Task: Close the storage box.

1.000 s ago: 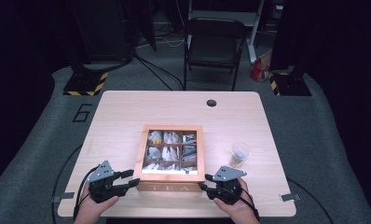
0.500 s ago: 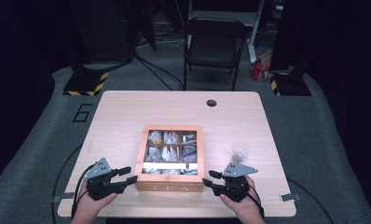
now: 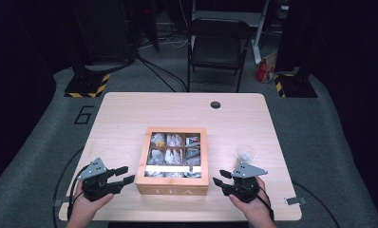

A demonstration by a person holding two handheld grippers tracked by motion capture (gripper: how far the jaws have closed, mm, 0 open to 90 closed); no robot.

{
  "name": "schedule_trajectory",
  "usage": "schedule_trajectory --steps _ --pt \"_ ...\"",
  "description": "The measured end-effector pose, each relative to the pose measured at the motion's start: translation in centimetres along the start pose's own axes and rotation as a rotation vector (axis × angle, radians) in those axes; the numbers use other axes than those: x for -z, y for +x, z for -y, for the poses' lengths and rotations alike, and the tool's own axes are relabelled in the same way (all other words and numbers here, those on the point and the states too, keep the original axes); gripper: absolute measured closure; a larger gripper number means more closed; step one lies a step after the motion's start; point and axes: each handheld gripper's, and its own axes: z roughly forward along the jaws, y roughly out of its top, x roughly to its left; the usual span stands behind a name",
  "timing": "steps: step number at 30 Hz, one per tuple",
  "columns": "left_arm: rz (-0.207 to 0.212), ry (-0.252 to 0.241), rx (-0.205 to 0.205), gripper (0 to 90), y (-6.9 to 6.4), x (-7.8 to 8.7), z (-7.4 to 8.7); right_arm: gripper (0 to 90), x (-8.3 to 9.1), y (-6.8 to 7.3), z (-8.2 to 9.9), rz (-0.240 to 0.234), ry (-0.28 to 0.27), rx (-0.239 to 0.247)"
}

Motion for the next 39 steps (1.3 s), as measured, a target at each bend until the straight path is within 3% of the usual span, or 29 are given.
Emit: schedule_trajectory --steps 4,7,10,14,23,29,38,39 --pt "-0.041 -0.001 0.038 51.1 1.4 -0.3 0.7 57.5 -0.1 -0.7 0.3 0.020 0.012 -0.014" --pt "-0.051 0.008 0.086 51.1 2.4 -0.7 1.4 56.8 -0.3 -1.1 0.6 0.032 0.018 -0.018" --pt "-0.057 0.011 0.105 51.0 2.8 -1.1 1.8 55.0 -0.6 -1.3 0.8 0.043 0.022 -0.023" --pt "-0.079 0.021 0.092 50.8 3.1 -1.3 1.9 53.9 -1.1 -1.8 1.3 0.063 0.038 -0.021" --pt "-0.103 0.034 0.109 49.9 3.8 -2.1 2.8 52.4 -1.6 -2.5 2.1 0.065 0.052 -0.052" --pt "-0.109 0.038 0.113 48.8 3.9 -2.4 3.2 51.9 -2.2 -2.6 2.4 0.086 0.087 -0.032" --pt "-0.128 0.063 0.097 47.8 4.2 -3.0 3.9 51.2 -3.0 -2.3 2.5 0.073 0.108 -0.016" --pt "-0.116 0.083 0.100 47.8 4.2 -2.9 3.9 51.2 -3.0 -2.3 2.5 0.072 0.106 -0.014"
